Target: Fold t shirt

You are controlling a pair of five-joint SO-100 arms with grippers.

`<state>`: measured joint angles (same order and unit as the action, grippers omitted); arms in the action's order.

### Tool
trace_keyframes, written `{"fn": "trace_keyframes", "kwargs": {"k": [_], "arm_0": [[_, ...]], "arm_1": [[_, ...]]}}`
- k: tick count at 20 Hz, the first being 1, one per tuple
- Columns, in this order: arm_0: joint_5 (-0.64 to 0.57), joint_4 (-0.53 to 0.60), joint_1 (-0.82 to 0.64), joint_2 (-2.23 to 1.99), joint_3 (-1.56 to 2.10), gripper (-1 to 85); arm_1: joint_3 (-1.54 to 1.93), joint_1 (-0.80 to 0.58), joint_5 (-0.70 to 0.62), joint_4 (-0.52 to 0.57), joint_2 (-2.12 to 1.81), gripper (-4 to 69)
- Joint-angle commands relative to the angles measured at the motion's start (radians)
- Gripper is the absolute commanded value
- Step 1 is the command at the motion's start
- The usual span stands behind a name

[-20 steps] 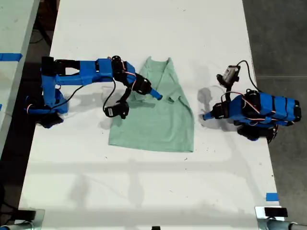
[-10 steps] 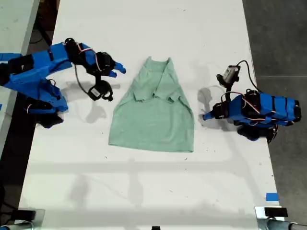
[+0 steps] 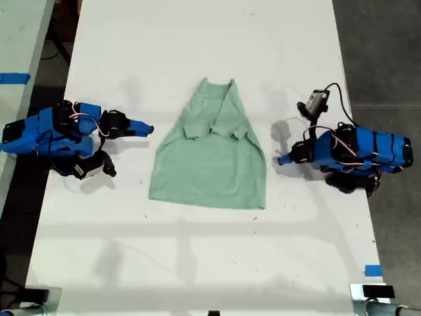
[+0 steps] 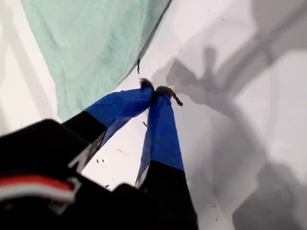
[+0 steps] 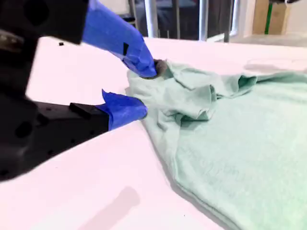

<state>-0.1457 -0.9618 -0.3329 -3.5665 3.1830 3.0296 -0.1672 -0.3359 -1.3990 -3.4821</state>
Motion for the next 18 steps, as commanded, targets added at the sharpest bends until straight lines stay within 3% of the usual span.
{"fn": "trace_keyframes", "kwargs": {"k": [1, 5, 18], "arm_0": [[-0.052, -0.08, -0.066, -0.017, 0.018, 9.1], [-0.167, -0.095, -0.169, -0.017, 0.02, -0.1], [-0.164, -0.095, -0.167, -0.017, 0.021, -0.1]], "arm_1": [[0.055, 0.009, -0.008, 0.015, -0.012, 1.8], [0.055, 0.017, -0.003, 0.015, -0.012, 1.7], [0.055, 0.015, 0.0, 0.015, -0.012, 1.6]]}}
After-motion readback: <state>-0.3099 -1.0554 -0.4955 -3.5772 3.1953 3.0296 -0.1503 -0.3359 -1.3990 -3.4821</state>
